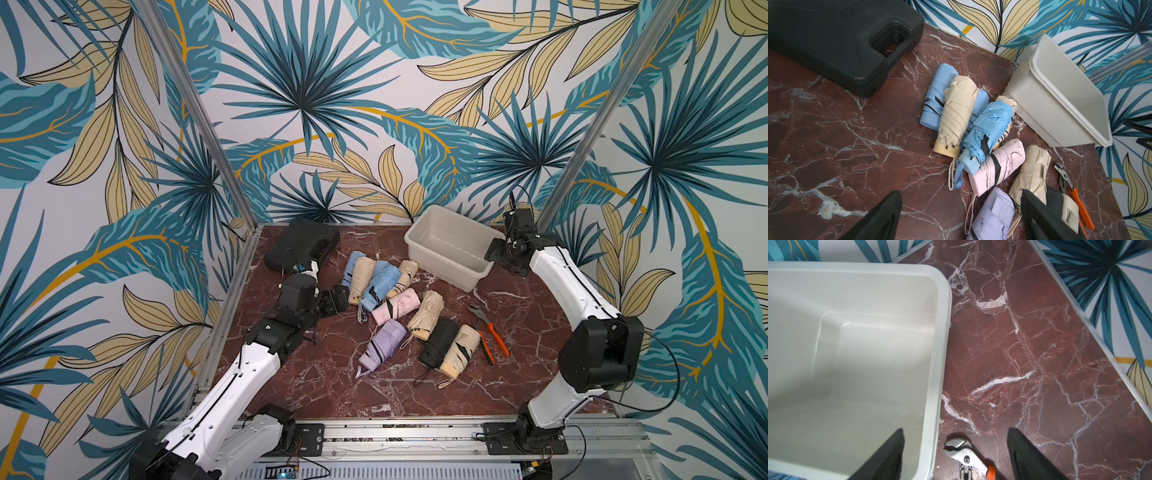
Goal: Put the umbrella into the storage box
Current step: Adjust the storage box at the center of the board.
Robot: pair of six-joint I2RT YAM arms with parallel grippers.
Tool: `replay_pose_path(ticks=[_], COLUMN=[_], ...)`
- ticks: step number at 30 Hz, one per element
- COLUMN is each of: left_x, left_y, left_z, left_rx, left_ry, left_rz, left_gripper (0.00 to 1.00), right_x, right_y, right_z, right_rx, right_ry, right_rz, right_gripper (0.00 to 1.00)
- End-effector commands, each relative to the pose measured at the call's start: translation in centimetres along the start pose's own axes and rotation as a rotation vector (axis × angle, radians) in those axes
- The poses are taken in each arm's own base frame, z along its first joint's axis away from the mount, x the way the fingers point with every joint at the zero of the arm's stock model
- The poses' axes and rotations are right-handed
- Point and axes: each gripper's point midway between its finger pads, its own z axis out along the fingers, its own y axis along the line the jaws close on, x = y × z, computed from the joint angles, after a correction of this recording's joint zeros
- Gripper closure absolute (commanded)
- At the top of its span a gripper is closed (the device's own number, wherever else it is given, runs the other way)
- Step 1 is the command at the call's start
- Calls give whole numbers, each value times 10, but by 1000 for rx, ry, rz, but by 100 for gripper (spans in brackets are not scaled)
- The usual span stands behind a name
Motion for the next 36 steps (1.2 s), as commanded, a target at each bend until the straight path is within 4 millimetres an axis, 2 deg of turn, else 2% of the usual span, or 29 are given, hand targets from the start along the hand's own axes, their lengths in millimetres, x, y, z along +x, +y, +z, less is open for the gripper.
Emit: replay_pose_path(ticks=[1,6,12,17,23,29,36], left_x=[-1,2,-3,-7,-3,2,12], left_y=[-1,-6,-16,-26,-27,-30,-32], left_z=[-3,3,16,24,23,20,33], left_rx=[-73,-96,-88,-79,-80,-86,-88], left_ry=[-8,-4,22,68,88,117,184], left_rz=[32,67,131,194,169,160,141], left_gripper=[8,8,7,6,6,7,7], right_x=[4,12,23,28,31,42,53], right_y=[2,2,3,2,5,13,28], right_z=[19,43,56,52,40,30,22], right_rx=[33,71,74,62,27,-48,-152], right_ry=[52,100,145,161,183,236,290], right_rz=[-6,-27,-27,-41,-106,-181,-226], right_gripper=[30,47,60,70,79,80,84])
